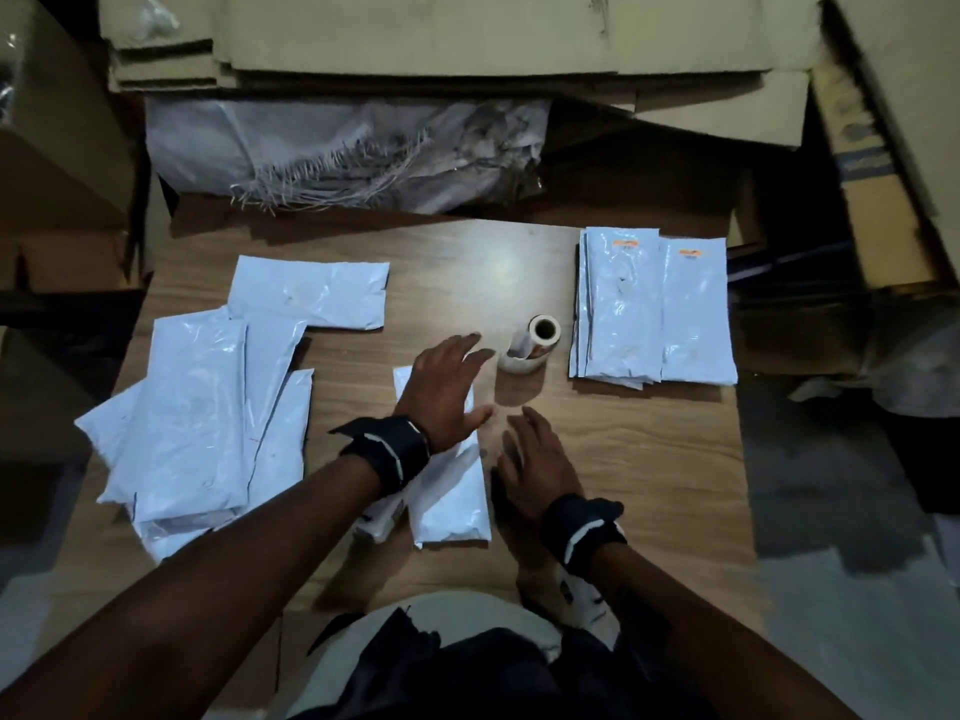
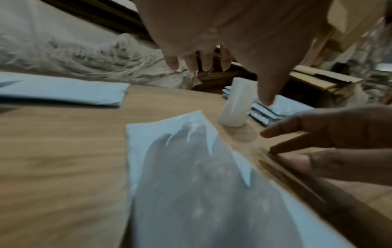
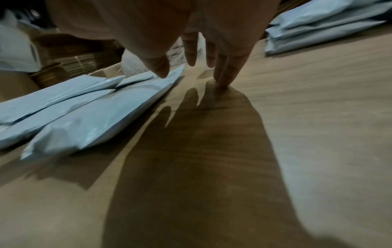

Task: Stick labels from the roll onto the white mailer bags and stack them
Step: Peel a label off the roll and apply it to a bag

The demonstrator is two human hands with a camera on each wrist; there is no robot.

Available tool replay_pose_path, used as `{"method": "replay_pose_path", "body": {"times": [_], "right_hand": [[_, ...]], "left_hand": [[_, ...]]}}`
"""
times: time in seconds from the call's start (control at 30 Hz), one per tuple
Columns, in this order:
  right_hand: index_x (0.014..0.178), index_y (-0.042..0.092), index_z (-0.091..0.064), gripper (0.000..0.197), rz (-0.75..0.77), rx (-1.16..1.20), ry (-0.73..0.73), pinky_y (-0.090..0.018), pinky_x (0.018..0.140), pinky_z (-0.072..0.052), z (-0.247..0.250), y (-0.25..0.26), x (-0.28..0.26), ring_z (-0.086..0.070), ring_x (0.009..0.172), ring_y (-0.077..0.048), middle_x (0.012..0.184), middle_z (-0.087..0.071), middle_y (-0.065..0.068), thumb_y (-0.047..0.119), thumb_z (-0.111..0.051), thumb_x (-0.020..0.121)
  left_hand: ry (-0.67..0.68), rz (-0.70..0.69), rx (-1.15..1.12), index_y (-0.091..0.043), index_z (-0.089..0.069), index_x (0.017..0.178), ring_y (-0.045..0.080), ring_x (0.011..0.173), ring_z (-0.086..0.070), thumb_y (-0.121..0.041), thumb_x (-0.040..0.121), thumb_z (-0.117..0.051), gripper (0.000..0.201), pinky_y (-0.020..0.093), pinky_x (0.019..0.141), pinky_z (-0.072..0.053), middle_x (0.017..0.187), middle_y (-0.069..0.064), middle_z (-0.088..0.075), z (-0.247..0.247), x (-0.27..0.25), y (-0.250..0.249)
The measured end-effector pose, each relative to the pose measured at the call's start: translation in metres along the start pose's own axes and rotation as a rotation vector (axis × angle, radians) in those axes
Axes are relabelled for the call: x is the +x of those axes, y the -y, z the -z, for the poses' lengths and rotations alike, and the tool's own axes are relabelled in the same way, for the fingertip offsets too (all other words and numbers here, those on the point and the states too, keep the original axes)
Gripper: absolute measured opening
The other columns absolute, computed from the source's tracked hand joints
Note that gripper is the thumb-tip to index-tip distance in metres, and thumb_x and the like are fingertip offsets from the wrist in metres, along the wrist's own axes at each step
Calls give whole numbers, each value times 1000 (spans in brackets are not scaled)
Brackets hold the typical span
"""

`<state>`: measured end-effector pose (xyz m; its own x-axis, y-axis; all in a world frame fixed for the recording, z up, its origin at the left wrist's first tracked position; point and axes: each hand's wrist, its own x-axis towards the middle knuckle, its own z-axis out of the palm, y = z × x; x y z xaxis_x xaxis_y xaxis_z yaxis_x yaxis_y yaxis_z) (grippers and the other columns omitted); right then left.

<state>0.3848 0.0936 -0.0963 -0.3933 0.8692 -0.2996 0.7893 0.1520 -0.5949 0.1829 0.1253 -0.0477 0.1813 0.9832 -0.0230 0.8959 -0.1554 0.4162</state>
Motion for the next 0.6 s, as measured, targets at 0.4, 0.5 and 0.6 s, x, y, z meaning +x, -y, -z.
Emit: {"method": "replay_pose_path", "body": {"times": [0.4,0.5,0.6], "right_hand": [[135,15,-47,42,-290,189,-173,-27,86,-44,43,-10,26,-57,115,-25,139,-44,-5,25,-50,94],[134,18,-50,42,-354,258,-197,-30,89,-46,50,-9,37,-59,114,-22,136,-49,-6,22,-54,92],[135,17,-50,46,-356,311,-215,-32,94,-45,57,-6,49,-58,114,-23,137,-53,-6,20,-56,90]], "left_hand": [[306,205,216,-31,-62,119,34,111,-51,-45,88,-58,34,40,91,-40,119,10,-52,-4,72,-47],[323,254,50,-21,-68,110,35,102,-58,-36,89,-57,27,37,82,-45,109,13,-57,-8,76,-42],[322,268,-27,-17,-65,115,32,102,-59,-32,86,-61,33,30,77,-40,113,10,-62,-14,77,-38]]}}
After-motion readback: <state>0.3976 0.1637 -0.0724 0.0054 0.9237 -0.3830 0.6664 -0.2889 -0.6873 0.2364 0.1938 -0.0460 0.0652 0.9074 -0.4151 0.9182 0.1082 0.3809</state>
